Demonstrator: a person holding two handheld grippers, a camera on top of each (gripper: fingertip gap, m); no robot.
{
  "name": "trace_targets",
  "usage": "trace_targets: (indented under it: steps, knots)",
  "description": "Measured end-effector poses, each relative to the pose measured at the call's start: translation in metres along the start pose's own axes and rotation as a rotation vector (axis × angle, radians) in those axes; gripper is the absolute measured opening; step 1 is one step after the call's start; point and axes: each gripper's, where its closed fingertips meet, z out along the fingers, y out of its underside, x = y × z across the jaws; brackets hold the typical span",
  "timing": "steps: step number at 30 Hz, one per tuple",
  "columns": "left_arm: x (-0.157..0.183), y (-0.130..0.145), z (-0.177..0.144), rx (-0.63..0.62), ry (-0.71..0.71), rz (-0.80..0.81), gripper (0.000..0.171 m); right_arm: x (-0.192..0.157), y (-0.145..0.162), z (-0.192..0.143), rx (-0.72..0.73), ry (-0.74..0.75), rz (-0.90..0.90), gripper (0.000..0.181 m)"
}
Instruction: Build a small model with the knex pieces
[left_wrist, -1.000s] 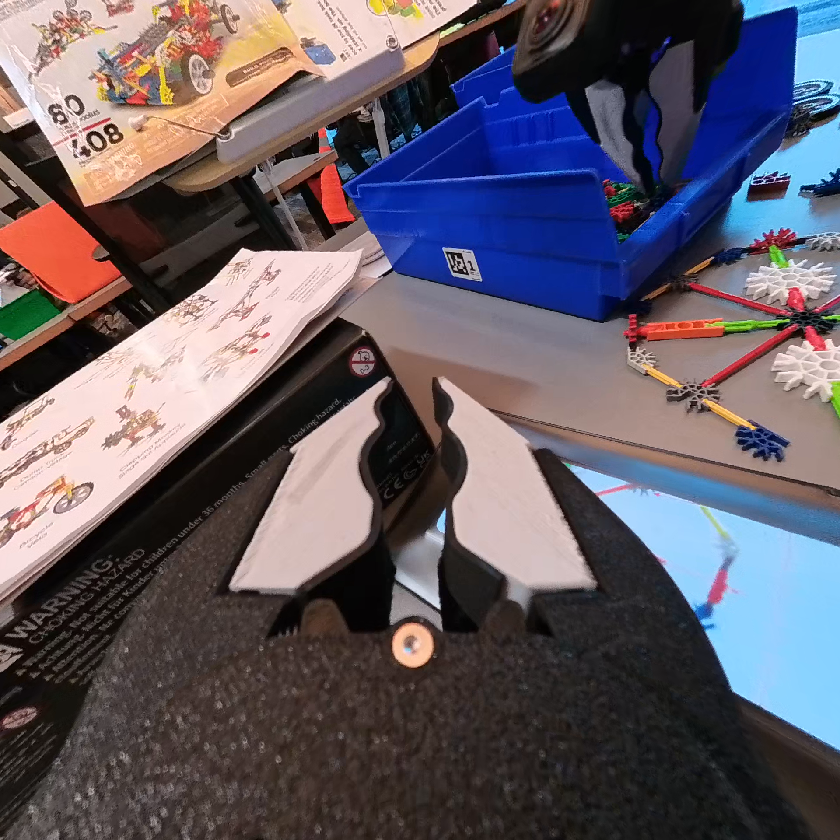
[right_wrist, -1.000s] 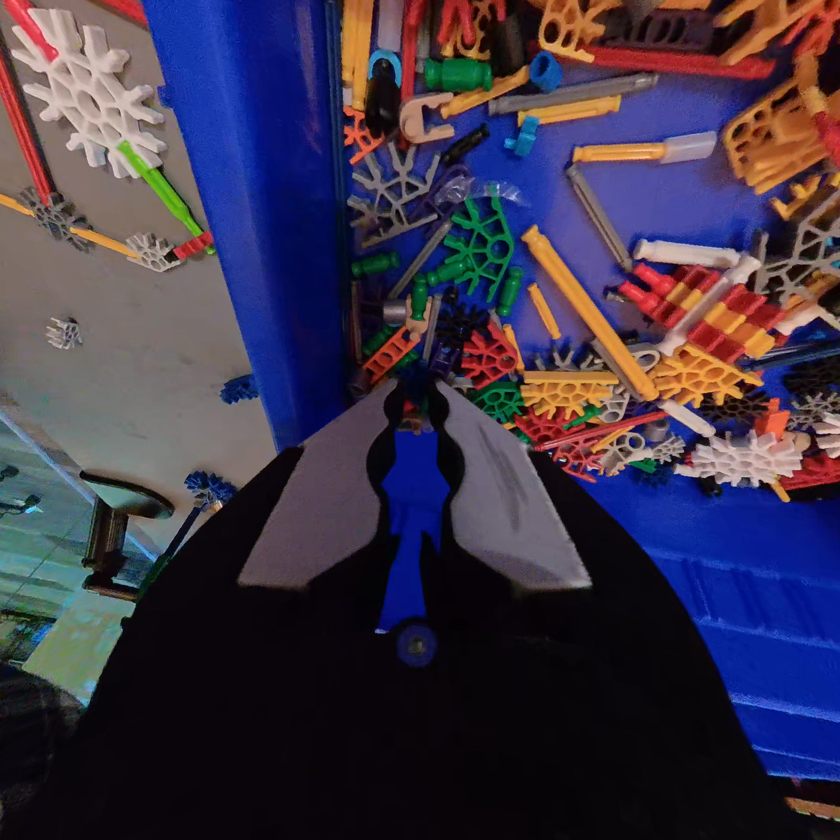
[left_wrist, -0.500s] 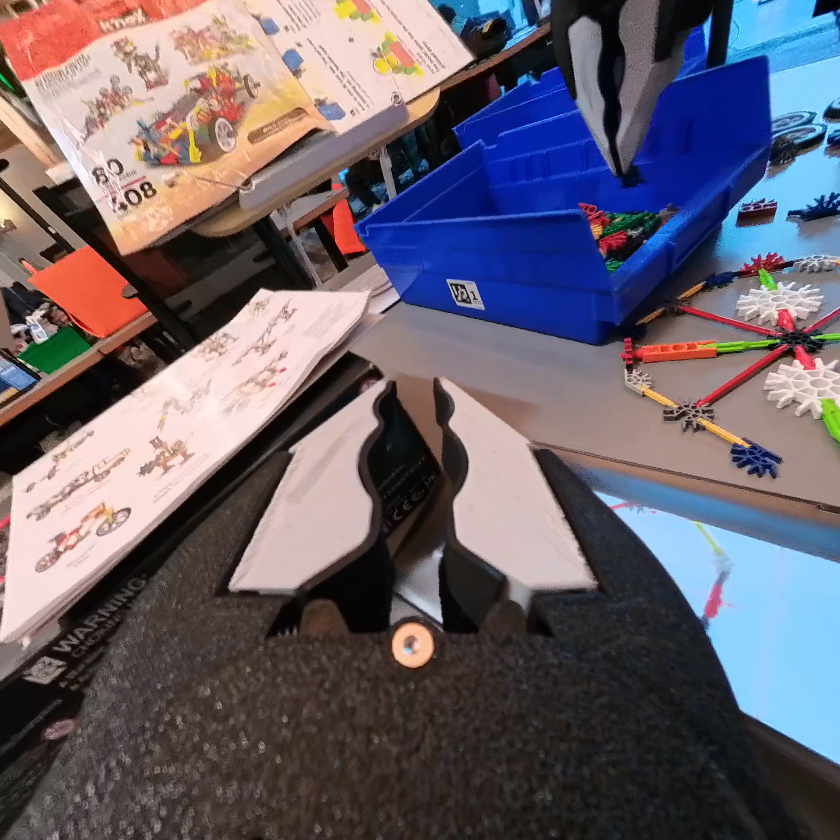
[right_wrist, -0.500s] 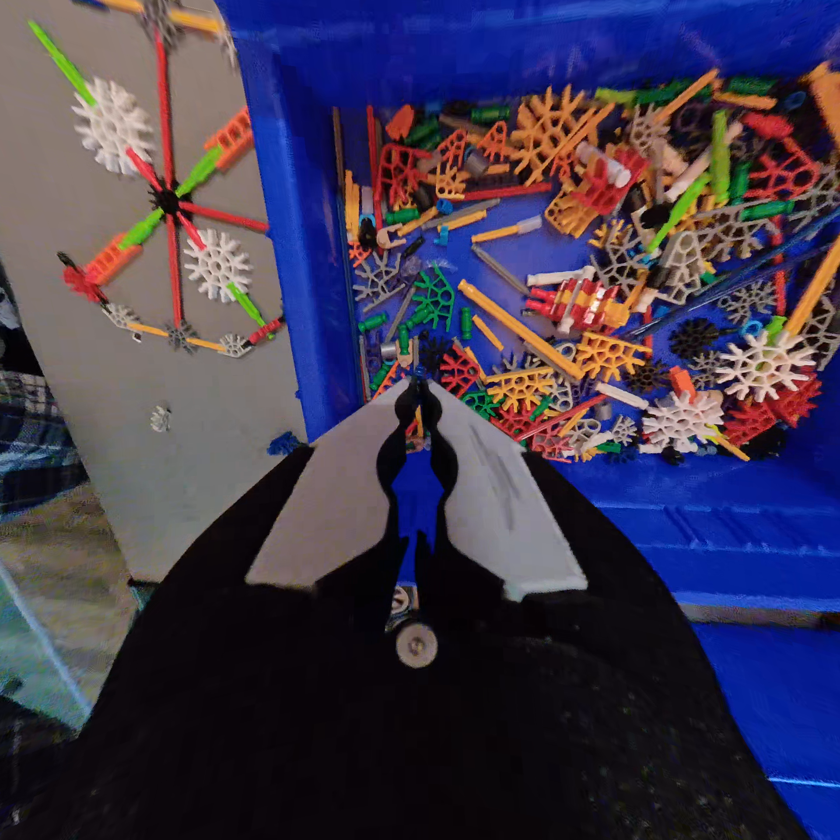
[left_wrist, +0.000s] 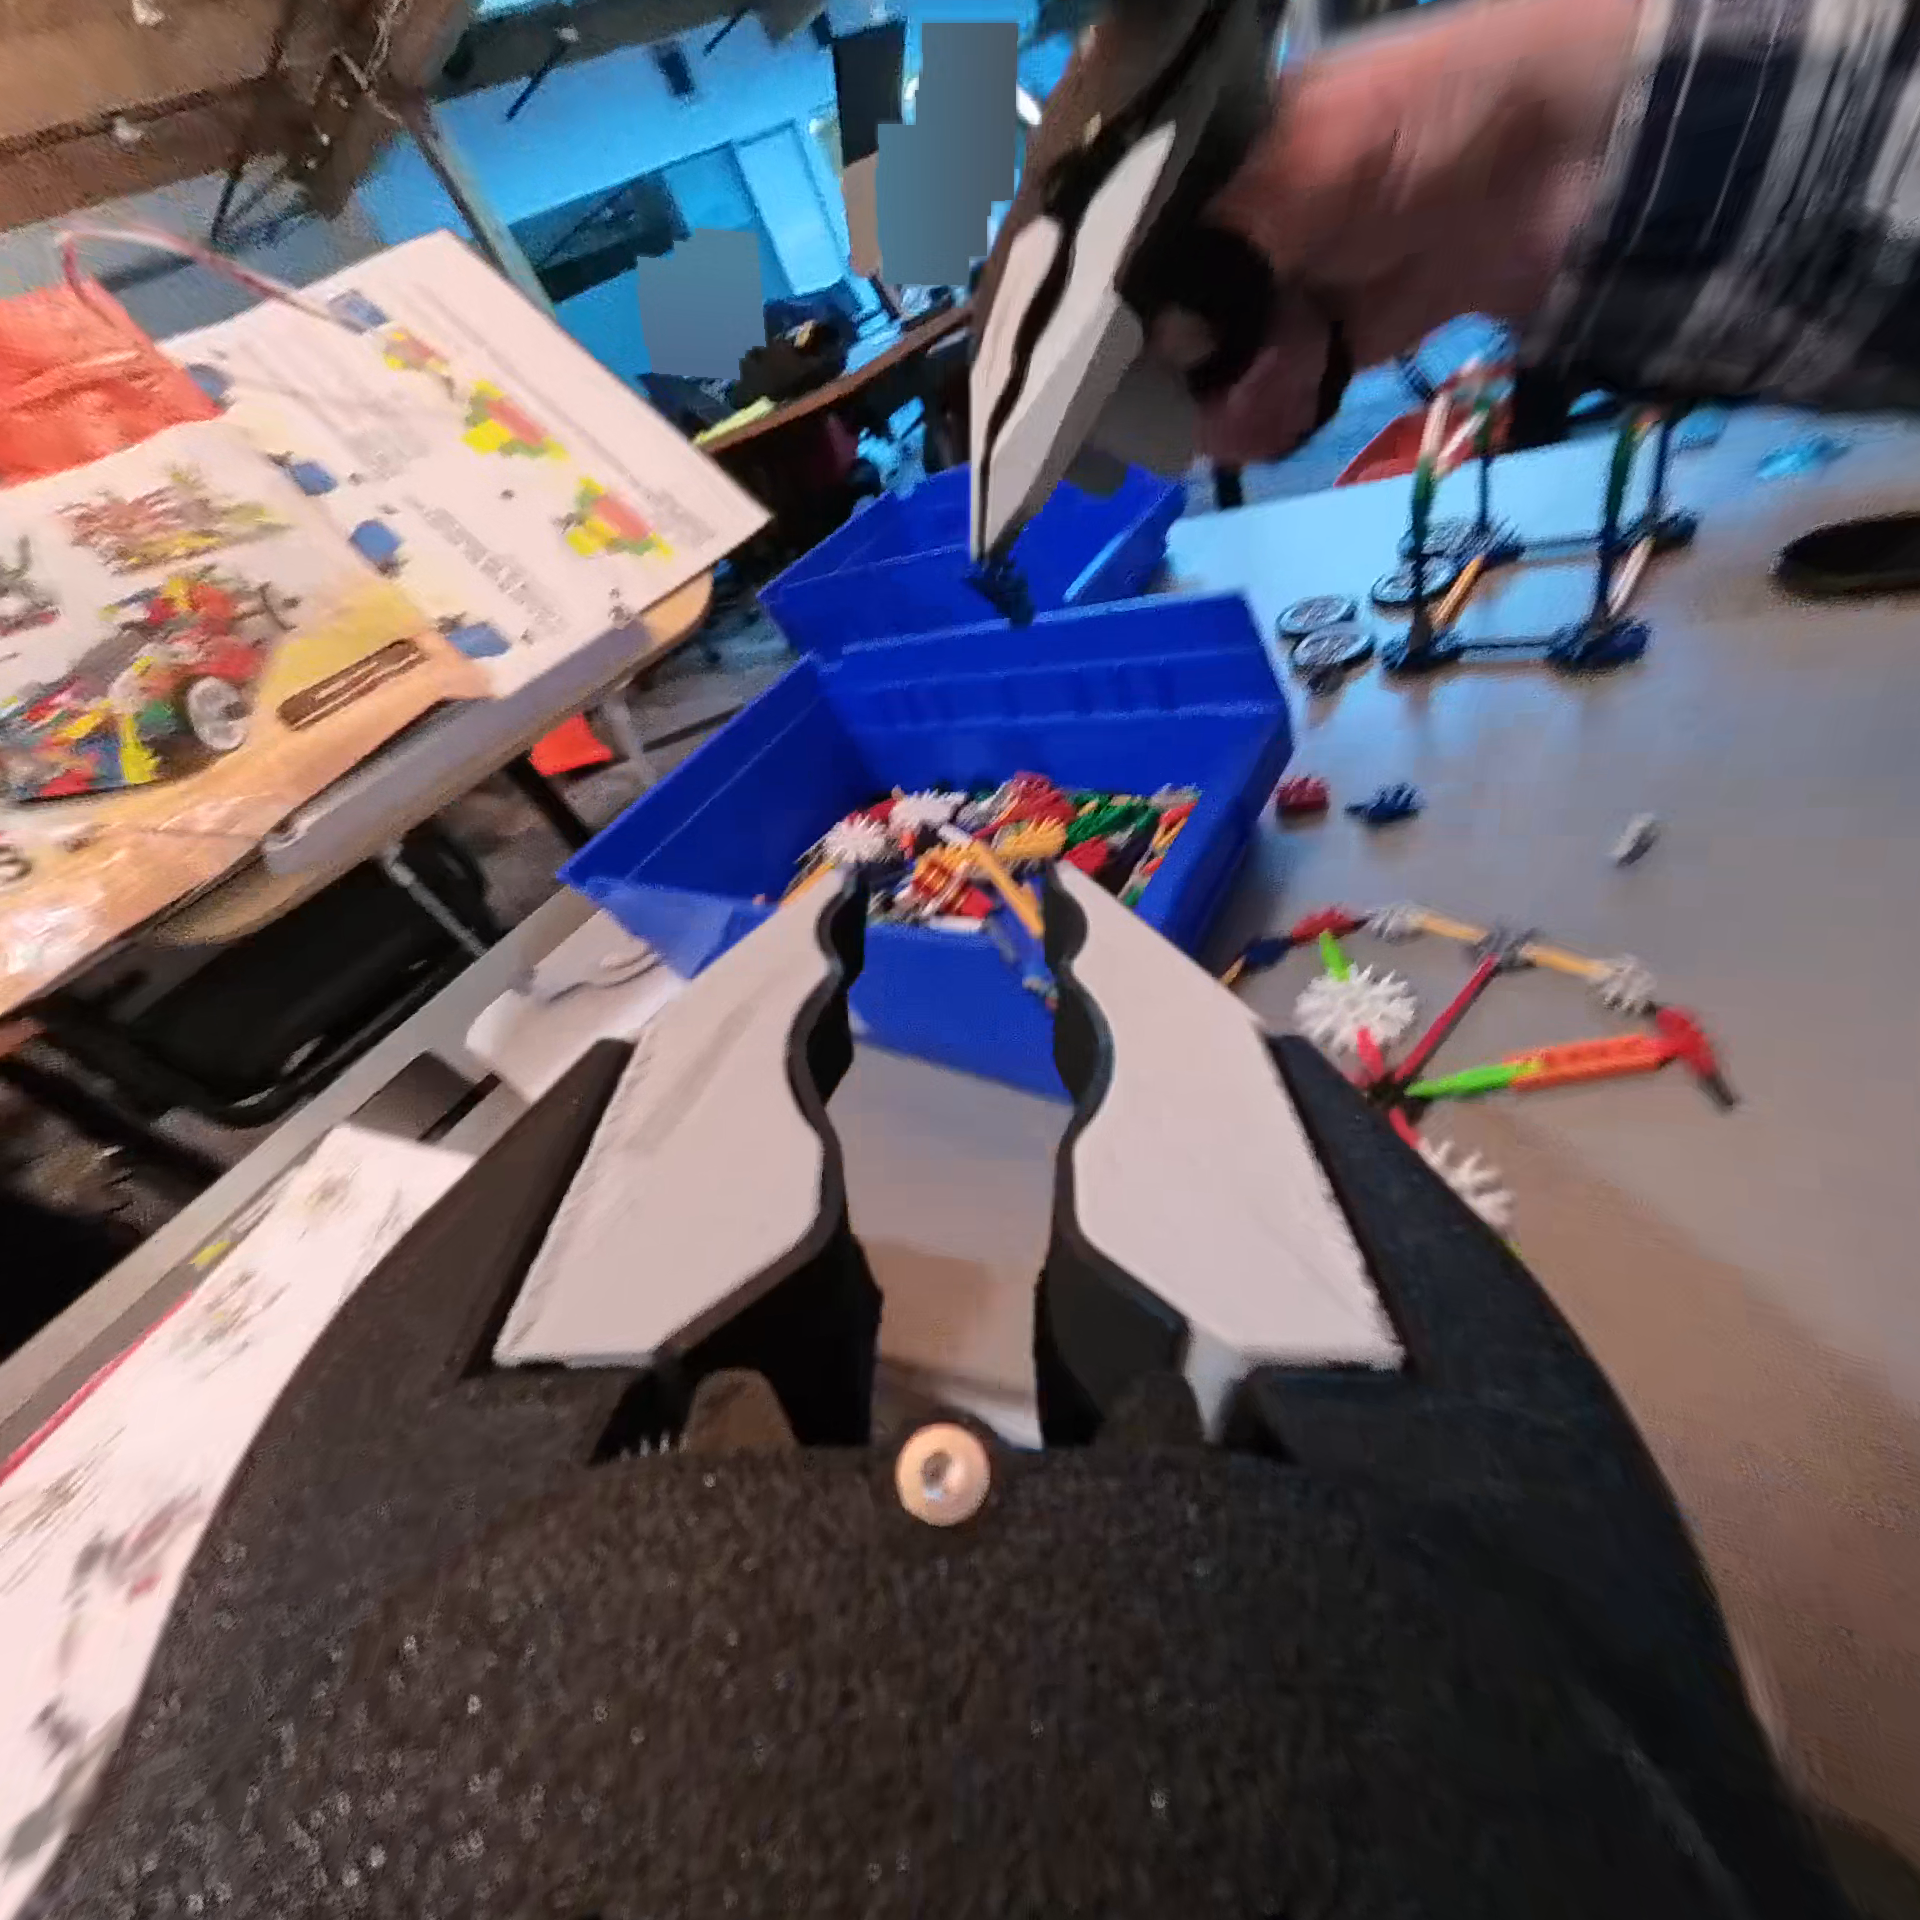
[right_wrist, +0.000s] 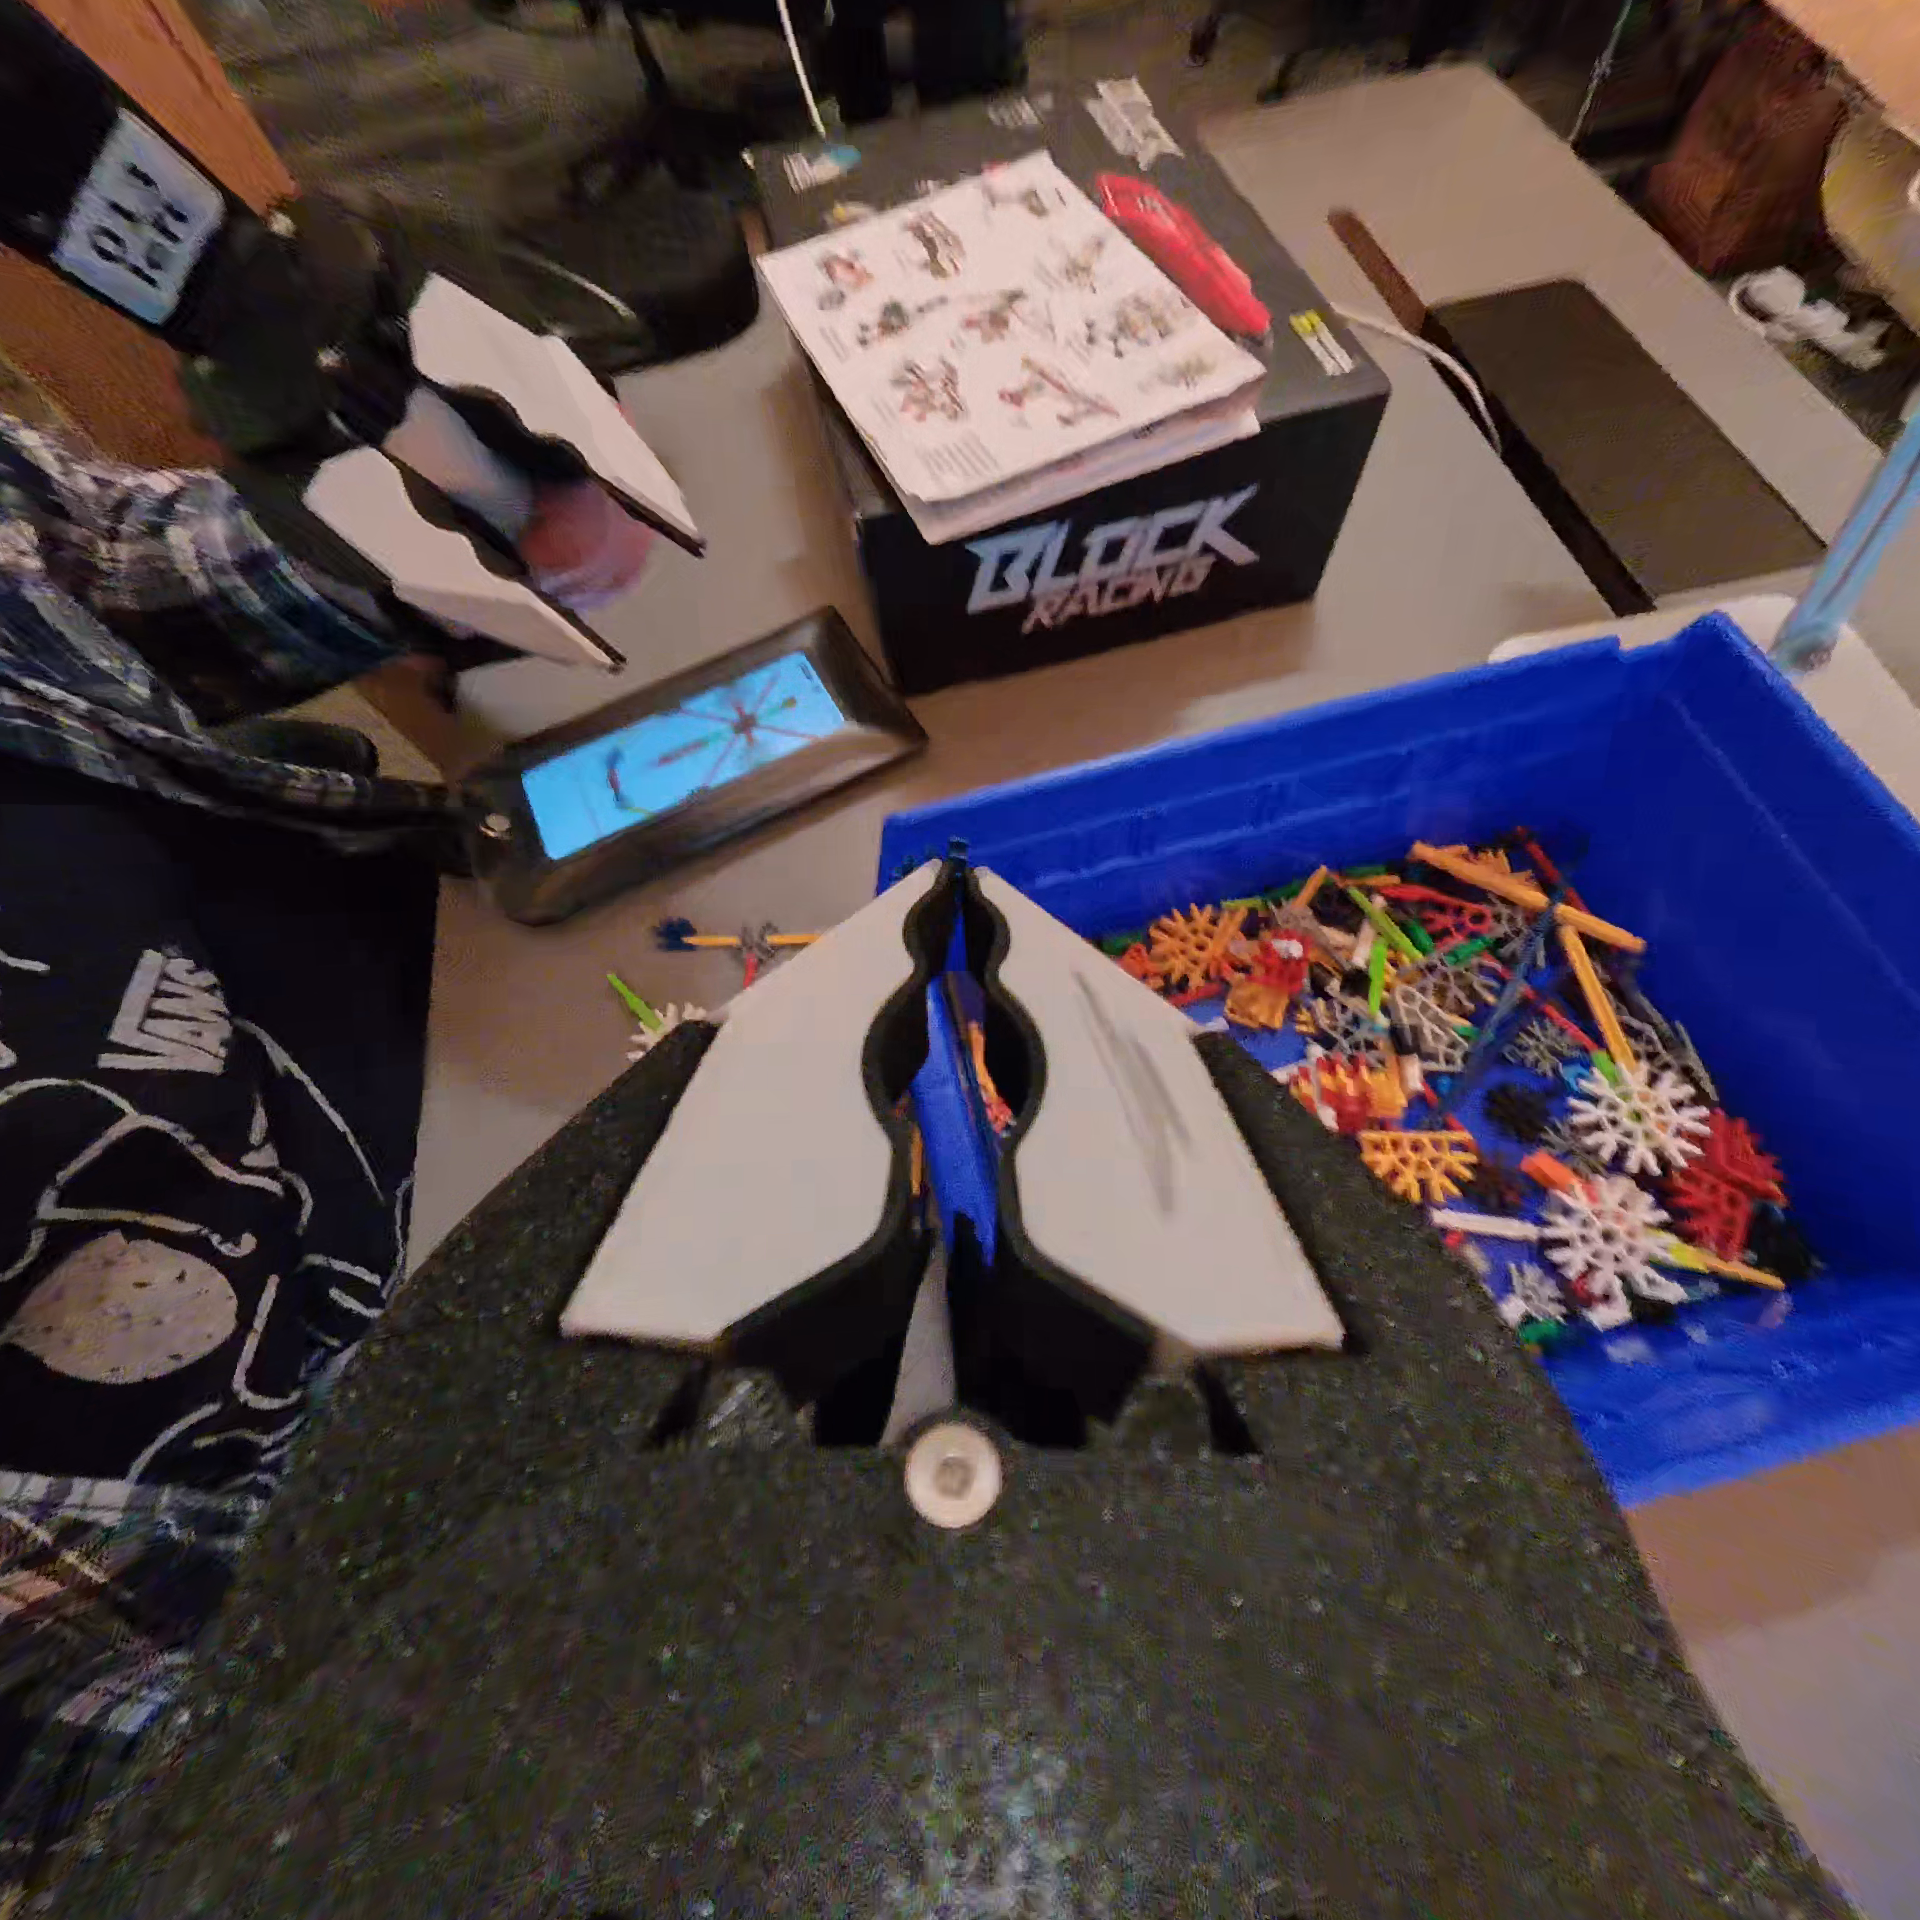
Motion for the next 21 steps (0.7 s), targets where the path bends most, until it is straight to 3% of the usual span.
trace_targets:
  steps: [6, 11, 17, 21]
  knots:
    - [0.03, -0.03, 0.025, 0.069, 0.164, -0.173, 0.039, -0.057, -0.019, -0.009, 0.392, -0.149, -0.006, 0.0]
    - [0.05, -0.048, 0.039, 0.11, 0.278, -0.309, 0.042, -0.076, -0.017, -0.02, 0.614, -0.249, 0.055, 0.0]
    - [0.068, -0.064, 0.048, 0.146, 0.362, -0.39, 0.042, -0.091, -0.013, -0.017, 0.668, -0.292, 0.051, 0.0]
    - [0.075, -0.071, 0.049, 0.163, 0.384, -0.389, 0.027, -0.099, -0.013, -0.019, 0.698, -0.325, 0.03, 0.0]
